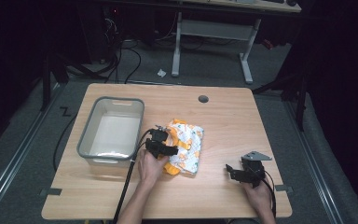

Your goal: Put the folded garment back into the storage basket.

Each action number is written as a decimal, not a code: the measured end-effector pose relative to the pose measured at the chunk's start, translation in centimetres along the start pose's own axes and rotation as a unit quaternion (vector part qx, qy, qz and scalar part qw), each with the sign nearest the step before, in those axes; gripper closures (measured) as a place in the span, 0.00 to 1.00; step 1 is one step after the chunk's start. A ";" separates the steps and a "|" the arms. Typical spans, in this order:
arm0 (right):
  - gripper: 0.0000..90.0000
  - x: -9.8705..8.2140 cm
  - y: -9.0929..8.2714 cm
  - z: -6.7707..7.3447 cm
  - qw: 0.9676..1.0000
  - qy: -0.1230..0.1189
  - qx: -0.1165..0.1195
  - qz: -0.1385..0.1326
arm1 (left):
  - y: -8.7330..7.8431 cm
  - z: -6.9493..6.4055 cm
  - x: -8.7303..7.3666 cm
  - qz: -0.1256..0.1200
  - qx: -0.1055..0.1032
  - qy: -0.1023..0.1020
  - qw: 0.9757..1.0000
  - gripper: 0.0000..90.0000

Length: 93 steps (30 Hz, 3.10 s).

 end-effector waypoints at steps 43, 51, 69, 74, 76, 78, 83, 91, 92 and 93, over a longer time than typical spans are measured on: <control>0.26 0.0 0.0 0.0 1.000 0.000 0.000 0.000 | -3.5 -1.9 0.5 -0.046 -0.067 0.067 0.994 0.84; 0.26 0.0 0.0 0.0 1.000 0.000 0.000 0.000 | -4.8 -1.9 0.4 -0.064 -0.074 0.074 0.992 0.84; 0.26 0.0 0.0 0.0 1.000 0.000 0.000 0.000 | -8.1 -1.9 1.3 -0.101 -0.108 0.082 0.986 0.86; 0.26 0.0 0.0 0.0 1.000 0.000 0.000 0.000 | -9.3 -1.5 1.5 -0.111 -0.114 0.084 0.984 0.86; 0.26 0.0 0.0 0.0 1.000 0.000 0.000 0.000 | -9.7 -1.3 1.5 -0.116 -0.119 0.081 0.983 0.86; 0.26 0.0 0.0 0.0 1.000 0.000 0.000 0.000 | -10.0 -1.0 1.5 -0.118 -0.125 0.077 0.982 0.86; 0.26 0.0 0.0 0.0 1.000 0.000 0.000 0.000 | -10.7 -0.2 1.5 -0.123 -0.128 0.070 0.982 0.86; 0.26 0.0 0.0 0.0 1.000 0.000 0.000 0.000 | -12.1 0.7 1.6 -0.128 -0.121 0.076 0.981 0.86; 0.26 0.0 0.0 0.0 1.000 0.000 0.000 0.000 | -12.2 0.8 1.6 -0.129 -0.120 0.075 0.981 0.86; 0.26 0.0 0.0 0.0 1.000 0.000 0.000 0.000 | -12.3 1.0 1.6 -0.130 -0.120 0.074 0.981 0.86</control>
Point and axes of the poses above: each handheld gripper's, and its own axes: y roughly forward along the jaws, x roughly out of its top, z roughly to its left, the point moved 1 cm from there along y, roughly forward along the jaws, and after that the axes turned 5 degrees about z, right-handed, at the moved point
